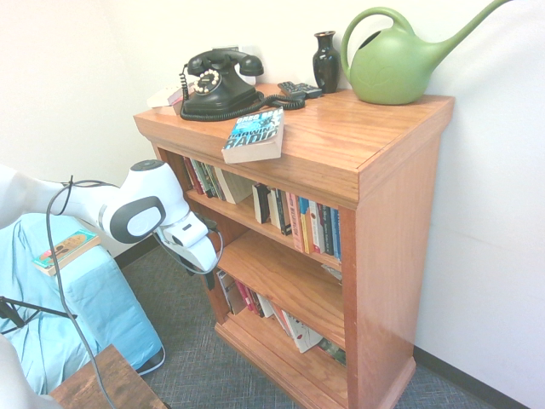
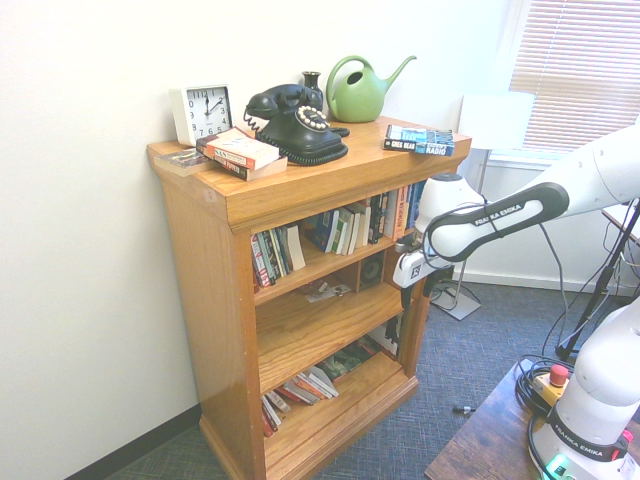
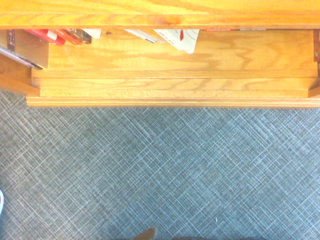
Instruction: Put the book on the shelf
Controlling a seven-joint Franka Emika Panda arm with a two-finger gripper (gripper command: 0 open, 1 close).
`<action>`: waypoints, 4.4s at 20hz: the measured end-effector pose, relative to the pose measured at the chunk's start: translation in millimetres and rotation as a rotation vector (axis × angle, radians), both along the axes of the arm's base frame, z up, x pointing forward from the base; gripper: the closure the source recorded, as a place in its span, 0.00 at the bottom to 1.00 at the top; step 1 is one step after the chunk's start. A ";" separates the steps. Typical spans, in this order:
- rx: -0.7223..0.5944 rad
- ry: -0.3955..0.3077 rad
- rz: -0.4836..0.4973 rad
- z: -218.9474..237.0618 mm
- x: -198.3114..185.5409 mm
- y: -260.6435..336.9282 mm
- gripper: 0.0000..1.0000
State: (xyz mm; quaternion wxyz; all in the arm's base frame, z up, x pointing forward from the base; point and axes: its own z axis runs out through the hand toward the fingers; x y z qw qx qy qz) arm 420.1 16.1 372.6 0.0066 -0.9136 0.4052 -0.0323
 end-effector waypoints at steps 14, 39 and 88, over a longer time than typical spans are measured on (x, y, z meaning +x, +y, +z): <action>-0.529 -0.098 0.027 98.2 -91.4 -88.9 0.00; -1.240 -0.266 0.511 237.2 14.2 -65.8 0.00; -1.293 -0.249 0.412 243.0 61.2 -74.3 1.00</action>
